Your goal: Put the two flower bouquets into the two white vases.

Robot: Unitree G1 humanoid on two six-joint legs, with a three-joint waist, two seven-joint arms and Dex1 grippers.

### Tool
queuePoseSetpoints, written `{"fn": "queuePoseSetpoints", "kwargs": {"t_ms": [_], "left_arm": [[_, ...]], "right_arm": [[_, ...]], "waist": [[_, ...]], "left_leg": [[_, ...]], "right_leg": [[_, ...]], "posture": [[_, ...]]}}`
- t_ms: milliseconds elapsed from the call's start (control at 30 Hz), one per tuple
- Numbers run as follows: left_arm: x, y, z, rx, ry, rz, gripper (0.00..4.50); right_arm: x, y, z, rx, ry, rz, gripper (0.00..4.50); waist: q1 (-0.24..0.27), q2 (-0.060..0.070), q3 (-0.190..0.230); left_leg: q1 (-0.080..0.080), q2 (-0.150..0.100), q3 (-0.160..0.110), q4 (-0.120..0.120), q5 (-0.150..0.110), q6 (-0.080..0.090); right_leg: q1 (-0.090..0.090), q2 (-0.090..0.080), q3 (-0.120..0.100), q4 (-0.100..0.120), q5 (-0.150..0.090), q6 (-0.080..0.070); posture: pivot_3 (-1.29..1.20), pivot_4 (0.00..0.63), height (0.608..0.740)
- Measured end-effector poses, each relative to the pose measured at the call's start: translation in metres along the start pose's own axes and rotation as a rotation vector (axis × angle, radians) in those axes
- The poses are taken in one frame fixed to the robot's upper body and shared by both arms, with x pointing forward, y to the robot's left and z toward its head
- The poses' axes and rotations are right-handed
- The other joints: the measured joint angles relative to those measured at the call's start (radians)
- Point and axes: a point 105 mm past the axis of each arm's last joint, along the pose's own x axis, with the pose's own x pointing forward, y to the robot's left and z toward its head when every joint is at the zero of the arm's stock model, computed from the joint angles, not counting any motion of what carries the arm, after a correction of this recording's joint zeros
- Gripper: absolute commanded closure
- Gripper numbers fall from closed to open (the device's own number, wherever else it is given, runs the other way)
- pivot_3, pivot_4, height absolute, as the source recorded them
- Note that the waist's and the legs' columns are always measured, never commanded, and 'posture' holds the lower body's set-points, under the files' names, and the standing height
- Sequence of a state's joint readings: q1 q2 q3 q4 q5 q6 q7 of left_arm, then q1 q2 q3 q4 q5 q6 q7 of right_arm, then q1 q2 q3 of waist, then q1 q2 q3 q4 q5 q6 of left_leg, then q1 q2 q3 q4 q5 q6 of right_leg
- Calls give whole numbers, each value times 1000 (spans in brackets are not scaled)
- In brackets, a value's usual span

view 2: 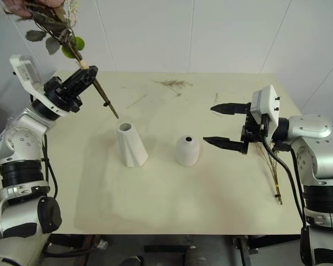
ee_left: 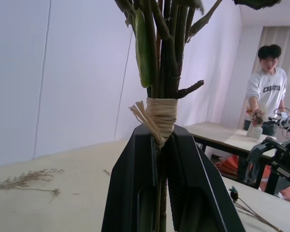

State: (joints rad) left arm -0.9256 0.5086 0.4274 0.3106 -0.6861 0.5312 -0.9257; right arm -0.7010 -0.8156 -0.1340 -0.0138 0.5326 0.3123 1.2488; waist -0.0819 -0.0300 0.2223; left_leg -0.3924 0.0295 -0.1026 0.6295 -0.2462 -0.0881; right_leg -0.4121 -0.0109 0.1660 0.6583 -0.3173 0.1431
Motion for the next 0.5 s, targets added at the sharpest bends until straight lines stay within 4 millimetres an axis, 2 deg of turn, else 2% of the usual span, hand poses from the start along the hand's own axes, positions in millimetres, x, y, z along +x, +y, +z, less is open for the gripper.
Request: {"fn": "queuePoseSetpoints", "kwargs": {"t_ms": [133, 400, 500], "left_arm": [[3, -12, -1, -31, -16, -42, 4466], [2, -19, 0, -57, 15, -82, 4466], [0, -21, -6, -51, 41, -93, 4466]], "right_arm": [[-1, 2, -4, 20, 9, -8, 0], [-2, 2, -2, 13, 10, -21, 0], [-2, 2, -3, 16, 11, -25, 0]], "waist": [[-1, 0, 0], [-1, 0, 0], [-1, 0, 0]], "left_leg": [[0, 0, 0, -1, 0, 0], [0, 0, 0, 0, 0, 0], [0, 0, 0, -1, 0, 0]], "right_leg": [[0, 0, 0, -1, 0, 0], [1, 0, 0, -2, 0, 1], [1, 0, 0, -2, 0, 1]], "posture": [[0, 150, 740], [0, 150, 740], [0, 150, 740]]}}
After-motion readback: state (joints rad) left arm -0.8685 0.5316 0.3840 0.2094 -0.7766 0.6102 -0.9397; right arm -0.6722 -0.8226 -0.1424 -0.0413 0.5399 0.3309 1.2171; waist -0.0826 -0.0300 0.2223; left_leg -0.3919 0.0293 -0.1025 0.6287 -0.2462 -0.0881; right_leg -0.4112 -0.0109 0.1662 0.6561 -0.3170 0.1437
